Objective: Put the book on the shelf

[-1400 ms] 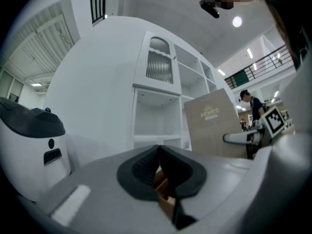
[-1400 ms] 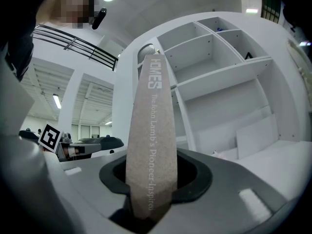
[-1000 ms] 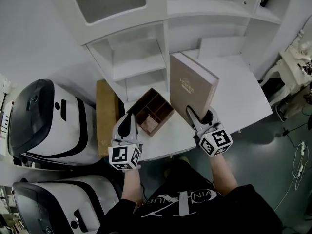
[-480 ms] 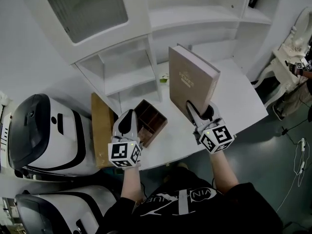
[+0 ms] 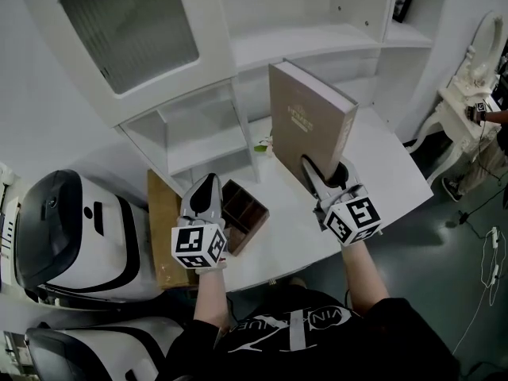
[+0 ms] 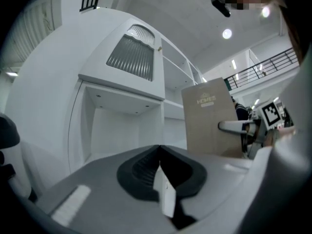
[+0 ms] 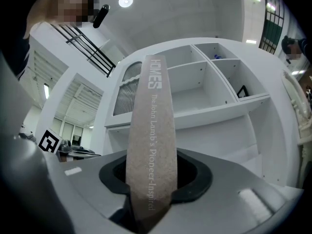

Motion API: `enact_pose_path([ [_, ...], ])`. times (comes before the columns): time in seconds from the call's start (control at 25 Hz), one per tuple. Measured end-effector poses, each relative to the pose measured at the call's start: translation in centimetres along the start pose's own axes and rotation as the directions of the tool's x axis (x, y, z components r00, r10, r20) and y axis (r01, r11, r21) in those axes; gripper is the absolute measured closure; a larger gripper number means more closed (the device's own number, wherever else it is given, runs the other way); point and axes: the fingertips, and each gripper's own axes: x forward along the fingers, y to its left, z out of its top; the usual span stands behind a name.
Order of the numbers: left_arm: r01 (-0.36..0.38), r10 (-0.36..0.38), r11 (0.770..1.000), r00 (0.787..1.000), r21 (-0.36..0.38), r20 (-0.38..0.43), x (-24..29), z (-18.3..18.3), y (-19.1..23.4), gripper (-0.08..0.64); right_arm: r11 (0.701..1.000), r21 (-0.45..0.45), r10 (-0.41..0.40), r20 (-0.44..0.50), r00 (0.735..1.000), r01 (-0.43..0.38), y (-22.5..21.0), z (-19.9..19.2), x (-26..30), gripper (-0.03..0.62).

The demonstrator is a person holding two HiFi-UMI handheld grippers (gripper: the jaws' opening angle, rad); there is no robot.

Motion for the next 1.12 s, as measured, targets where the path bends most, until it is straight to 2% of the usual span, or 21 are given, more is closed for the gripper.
enact_pose_path([
  [0.32,0.045,-0.045,0.999,0.999,-0.007,0.009,2.0,2.9,-0.7,0.56,0.999,-0.029,0.017,0.045,0.999,-0.015,-0.9,5.1,1.9,0.417],
  [0.6,0.079,-0.079,0.997,0.997,0.005,0.007,2.4,4.1,-1.5,0.56,0.986,-0.168,0.038,0.089,0.995,-0.023,-2.6,11.2,2.3,0.417],
  [0.76,0.087,-0.087,0.996,0.996,0.008,0.011,2.5,4.6,-1.8,0.56,0.961,-0.275,0.042,0.117,0.992,-0.008,-4.1,15.5,2.6,0.417],
  [0.96,0.101,-0.101,0.995,0.995,-0.003,0.016,2.5,4.8,-2.4,0.56,0.909,-0.416,0.04,0.106,0.994,0.008,-6.0,19.5,3.6,0.417],
  [1.12,0.101,-0.101,0.995,0.995,-0.001,0.015,2.6,4.9,-2.5,0.56,0.882,-0.472,0.041,0.102,0.994,0.012,-7.8,21.5,4.9,0.417],
])
